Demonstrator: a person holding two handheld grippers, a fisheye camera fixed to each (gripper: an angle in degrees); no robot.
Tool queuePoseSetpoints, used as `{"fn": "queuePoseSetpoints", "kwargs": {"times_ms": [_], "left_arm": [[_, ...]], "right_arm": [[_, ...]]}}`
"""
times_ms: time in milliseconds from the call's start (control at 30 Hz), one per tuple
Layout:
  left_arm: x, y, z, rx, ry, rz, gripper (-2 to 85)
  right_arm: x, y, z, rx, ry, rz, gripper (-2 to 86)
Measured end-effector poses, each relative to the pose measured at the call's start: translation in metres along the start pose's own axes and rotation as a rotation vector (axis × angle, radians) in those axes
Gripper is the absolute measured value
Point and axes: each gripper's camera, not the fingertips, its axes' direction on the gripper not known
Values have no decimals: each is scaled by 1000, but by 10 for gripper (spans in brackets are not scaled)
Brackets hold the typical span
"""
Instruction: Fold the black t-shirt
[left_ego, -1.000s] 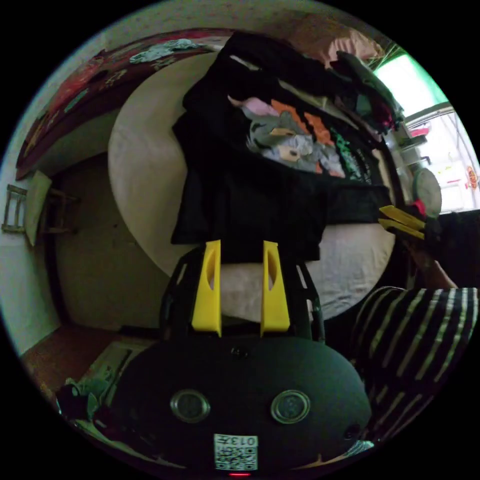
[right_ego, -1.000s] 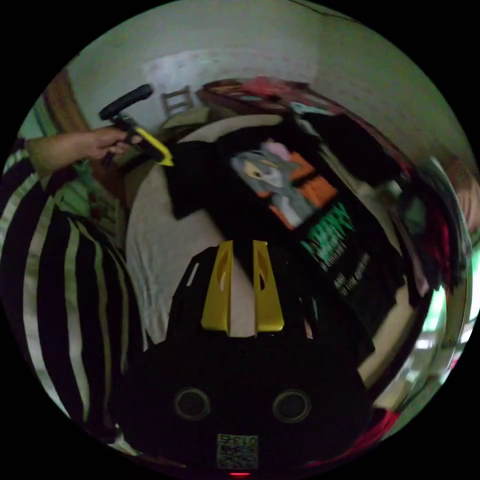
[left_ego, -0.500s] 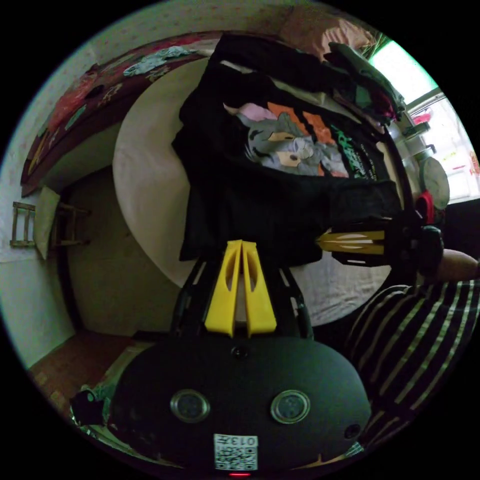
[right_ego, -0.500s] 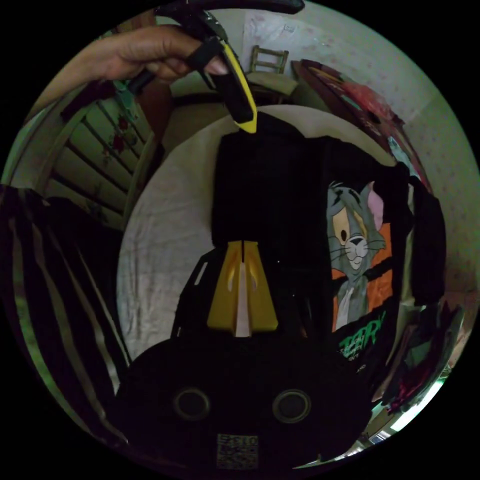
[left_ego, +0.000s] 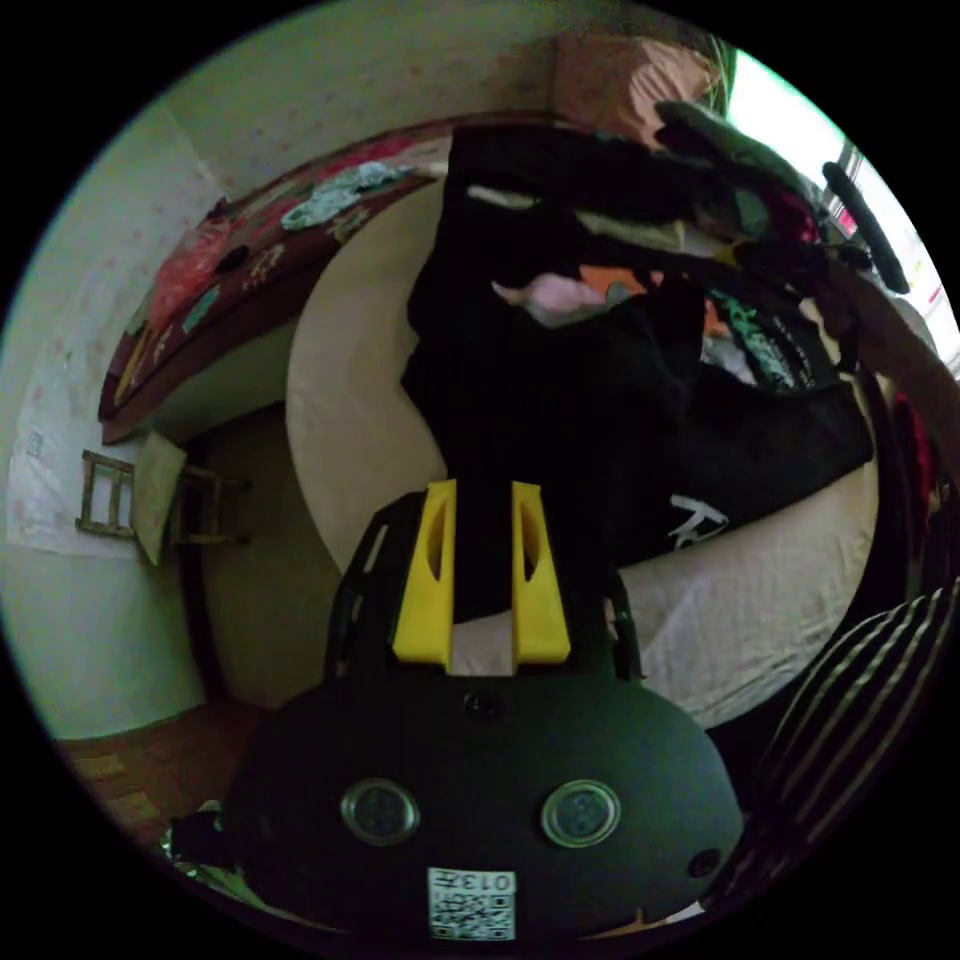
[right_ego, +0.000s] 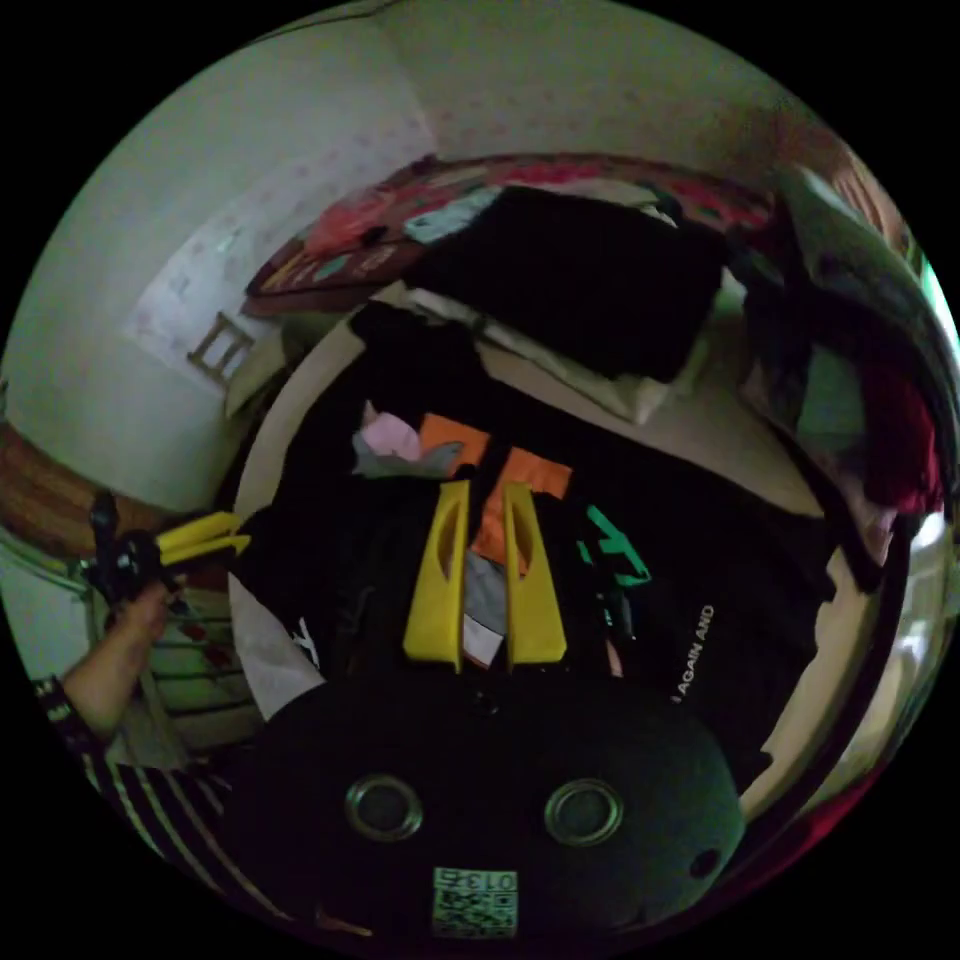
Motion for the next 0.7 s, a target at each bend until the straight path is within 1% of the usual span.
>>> {"fn": "queuePoseSetpoints", "kwargs": {"times_ms": [67, 133, 167, 233, 300, 367, 467, 533, 633, 700], "left_arm": [[-3, -2, 10, -39, 42, -49, 101], [-7, -1, 12, -45, 70, -96, 106], [-6, 0, 11, -43, 68, -94, 107], [-4, 7, 7, -48, 43, -78, 114], [-2, 15, 6, -53, 37, -75, 122], [-1, 20, 8, -76, 48, -78, 127], [5, 23, 20, -136, 92, -69, 101], [12, 18, 23, -145, 70, -13, 57], [19, 9, 18, -188, 46, 55, 27], [19, 7, 12, -183, 26, 87, 20]], "right_arm": [[36, 9, -10, 2, -60, 86, 67], [67, 30, -33, 65, -88, 130, 68], [87, 50, -50, 100, -71, 155, 68], [119, 91, -74, 125, 31, 210, 69], [159, 155, -99, 104, 195, 315, 70], [186, 201, -108, 47, 255, 420, 71], [215, 259, -106, -22, 233, 552, 73], [221, 277, -99, -38, 222, 571, 76], [226, 284, -88, -43, 183, 555, 79], [232, 284, -79, -74, 172, 528, 81]]}}
